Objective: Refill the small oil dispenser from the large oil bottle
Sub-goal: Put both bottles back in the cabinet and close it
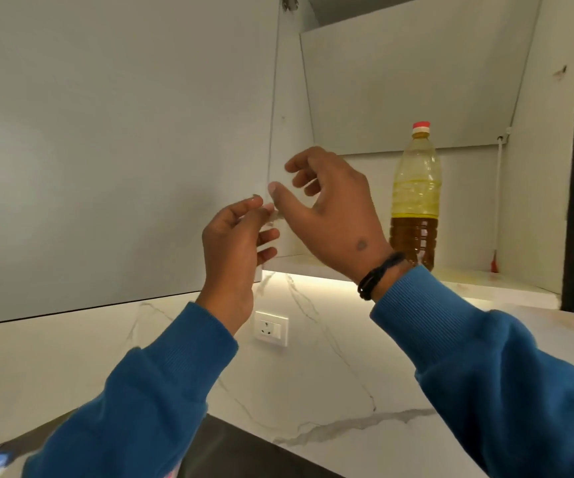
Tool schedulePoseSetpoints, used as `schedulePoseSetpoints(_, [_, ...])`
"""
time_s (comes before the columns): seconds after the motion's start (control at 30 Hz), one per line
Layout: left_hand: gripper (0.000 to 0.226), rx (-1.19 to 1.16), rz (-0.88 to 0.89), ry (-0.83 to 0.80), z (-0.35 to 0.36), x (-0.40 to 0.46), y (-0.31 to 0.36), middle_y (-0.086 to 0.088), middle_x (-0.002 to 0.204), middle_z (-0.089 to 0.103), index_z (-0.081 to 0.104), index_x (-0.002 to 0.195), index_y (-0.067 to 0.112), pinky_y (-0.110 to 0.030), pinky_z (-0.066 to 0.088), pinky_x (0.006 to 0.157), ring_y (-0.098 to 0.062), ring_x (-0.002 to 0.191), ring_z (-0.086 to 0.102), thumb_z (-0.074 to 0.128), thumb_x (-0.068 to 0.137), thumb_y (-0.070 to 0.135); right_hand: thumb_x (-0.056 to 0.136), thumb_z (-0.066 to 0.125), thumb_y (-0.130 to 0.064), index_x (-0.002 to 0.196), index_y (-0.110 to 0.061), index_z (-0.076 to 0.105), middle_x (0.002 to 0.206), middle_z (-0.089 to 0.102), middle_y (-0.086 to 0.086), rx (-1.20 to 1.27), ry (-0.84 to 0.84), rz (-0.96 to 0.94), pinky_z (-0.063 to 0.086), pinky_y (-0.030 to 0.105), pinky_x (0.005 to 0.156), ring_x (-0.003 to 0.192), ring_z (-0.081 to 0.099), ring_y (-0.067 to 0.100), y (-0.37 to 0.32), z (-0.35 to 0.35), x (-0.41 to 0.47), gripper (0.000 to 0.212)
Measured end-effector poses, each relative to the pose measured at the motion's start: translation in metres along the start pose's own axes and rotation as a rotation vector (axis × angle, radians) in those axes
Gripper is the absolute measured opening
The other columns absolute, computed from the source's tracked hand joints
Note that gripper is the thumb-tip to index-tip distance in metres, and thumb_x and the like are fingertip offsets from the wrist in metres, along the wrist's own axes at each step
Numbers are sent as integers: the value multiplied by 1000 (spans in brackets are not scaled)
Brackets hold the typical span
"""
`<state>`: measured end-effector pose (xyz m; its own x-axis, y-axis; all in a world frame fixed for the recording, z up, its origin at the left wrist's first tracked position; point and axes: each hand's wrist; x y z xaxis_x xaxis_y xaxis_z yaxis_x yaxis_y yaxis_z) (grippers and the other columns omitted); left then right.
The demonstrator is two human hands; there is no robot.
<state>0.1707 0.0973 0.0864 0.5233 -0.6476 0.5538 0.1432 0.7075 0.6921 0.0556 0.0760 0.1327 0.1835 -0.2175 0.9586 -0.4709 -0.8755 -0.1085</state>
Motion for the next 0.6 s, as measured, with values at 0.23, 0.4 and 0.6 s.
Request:
schedulePoseSetpoints(0.23, [20, 98, -7, -16, -94, -44, 44, 2, 105, 78, 71, 116, 23, -29, 59, 73, -20, 95, 75, 61, 99, 28, 91, 60, -53, 118, -27, 60, 107, 62, -10, 132, -113, 43, 55, 31, 82, 97, 58, 5, -84, 43, -21, 37])
schedulePoseSetpoints(0.4, [17, 145, -68, -120, -154, -76, 68, 2, 97, 79, 72, 109, 22, -32, 60, 75, -17, 90, 76, 58, 99, 24, 88, 56, -61, 128, -30, 55, 122, 57, -13, 330, -9, 152, 50, 21, 84, 110, 56, 2, -156, 70, -45, 51])
schedulePoseSetpoints(0.6, [18, -153, -377, -35, -210, -109, 70, -9, 91, 77, 73, 98, 14, -39, 57, 70, -20, 71, 75, 67, 83, 23, 86, 60, -55, 142, -22, 46, 142, 45, -6, 280, 50, 4, 51, 33, 99, 130, 45, 8, -228, 71, -69, 67])
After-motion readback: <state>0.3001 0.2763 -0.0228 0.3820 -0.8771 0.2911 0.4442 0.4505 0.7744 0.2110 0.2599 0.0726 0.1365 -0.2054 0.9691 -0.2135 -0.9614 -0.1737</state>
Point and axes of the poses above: each hand's wrist, its own x-axis towards the middle knuckle, its own z-axis out of the palm, y = z × x
